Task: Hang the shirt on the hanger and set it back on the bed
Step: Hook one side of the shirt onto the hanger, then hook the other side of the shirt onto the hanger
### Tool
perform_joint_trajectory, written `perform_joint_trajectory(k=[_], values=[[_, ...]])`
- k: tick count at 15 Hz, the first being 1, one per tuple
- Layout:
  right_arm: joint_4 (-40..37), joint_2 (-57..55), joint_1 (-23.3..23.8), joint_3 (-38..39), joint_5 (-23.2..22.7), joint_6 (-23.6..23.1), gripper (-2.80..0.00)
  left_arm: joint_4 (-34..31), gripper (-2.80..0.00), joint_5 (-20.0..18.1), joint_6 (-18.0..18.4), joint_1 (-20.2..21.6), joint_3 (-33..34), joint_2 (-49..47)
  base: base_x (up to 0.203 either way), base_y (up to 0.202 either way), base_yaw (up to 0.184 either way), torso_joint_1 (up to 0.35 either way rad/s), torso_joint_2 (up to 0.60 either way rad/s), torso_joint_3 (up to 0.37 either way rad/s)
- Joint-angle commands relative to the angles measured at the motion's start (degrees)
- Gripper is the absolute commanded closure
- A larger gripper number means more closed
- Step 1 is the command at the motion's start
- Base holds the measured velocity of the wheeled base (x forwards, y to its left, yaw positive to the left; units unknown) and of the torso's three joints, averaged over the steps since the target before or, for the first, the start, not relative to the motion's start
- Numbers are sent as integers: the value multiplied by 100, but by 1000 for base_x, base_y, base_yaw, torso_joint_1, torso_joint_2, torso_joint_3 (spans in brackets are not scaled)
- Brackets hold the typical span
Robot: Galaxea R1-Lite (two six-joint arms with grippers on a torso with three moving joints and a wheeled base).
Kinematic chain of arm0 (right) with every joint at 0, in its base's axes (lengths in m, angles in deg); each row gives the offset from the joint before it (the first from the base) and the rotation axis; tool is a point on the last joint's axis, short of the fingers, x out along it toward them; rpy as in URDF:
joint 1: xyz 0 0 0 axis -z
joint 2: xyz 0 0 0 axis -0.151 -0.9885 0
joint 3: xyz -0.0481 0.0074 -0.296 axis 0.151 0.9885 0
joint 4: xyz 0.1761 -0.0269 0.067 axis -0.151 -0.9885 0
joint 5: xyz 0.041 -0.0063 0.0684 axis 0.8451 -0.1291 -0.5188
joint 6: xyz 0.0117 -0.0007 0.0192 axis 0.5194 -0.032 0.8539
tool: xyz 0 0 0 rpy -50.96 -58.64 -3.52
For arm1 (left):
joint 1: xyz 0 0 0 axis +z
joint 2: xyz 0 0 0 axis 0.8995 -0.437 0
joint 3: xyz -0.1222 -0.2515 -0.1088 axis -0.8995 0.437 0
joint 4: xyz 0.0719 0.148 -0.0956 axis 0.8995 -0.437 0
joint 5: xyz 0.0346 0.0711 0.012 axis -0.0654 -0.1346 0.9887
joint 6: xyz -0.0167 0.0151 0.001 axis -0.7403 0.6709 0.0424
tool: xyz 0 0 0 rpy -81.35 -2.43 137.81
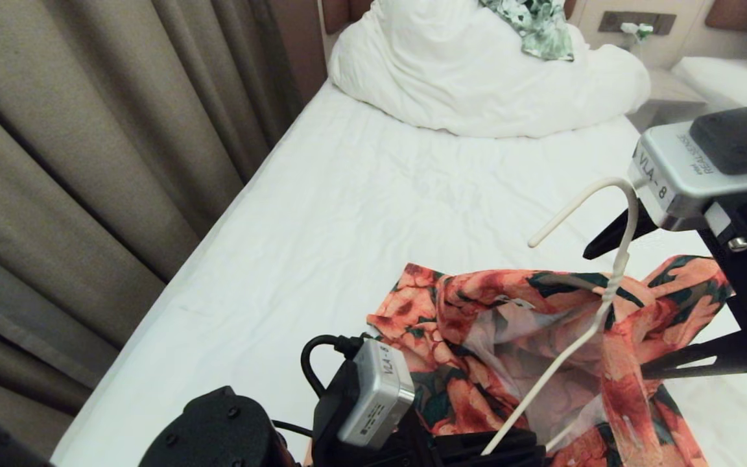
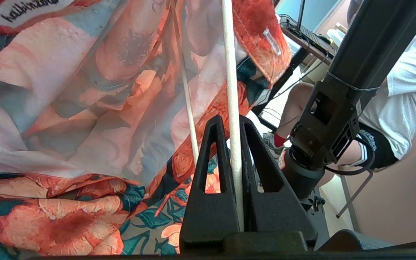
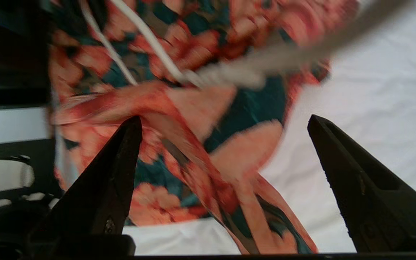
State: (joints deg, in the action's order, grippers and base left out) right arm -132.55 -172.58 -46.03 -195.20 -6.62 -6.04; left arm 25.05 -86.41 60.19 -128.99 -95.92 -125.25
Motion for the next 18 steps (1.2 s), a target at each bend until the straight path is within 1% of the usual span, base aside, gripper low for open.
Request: perform_joint_trajectory(k=[1, 3, 6, 10, 11, 13, 15, 18], values=[[-57, -70, 71, 72, -418, -9, -280, 48, 0, -6, -11, -5, 2, 0, 0, 0, 0, 0, 0, 0], [-58, -65, 128, 191, -628, -6, -280, 48, 0, -6, -11, 13, 2, 35, 0, 0, 0, 0, 0, 0], [-58, -71, 241, 229, -785, -6, -280, 48, 0, 2, -2, 30, 2, 144, 0, 0, 0, 0, 0, 0], [-57, -36, 518, 220, -1179, -32, -280, 48, 0, 12, -2, 65, -7, 255, 0, 0, 0, 0, 0, 0], [-58, -36, 535, 229, -1214, -24, 0, 48, 0, 12, 0, 65, -7, 264, 0, 0, 0, 0, 0, 0], [-58, -36, 535, 238, -1232, -15, 0, 48, 0, 20, 7, 67, -16, 301, 0, 0, 0, 0, 0, 0], [-67, -27, 562, 238, -1241, -15, 0, 48, 0, -4, 7, 168, -7, 376, 0, 0, 0, 0, 0, 0], [-107, 95, 579, 220, -1312, -6, 0, 48, 0, -353, 15, 371, 2, 553, 0, 0, 0, 0, 0, 0]])
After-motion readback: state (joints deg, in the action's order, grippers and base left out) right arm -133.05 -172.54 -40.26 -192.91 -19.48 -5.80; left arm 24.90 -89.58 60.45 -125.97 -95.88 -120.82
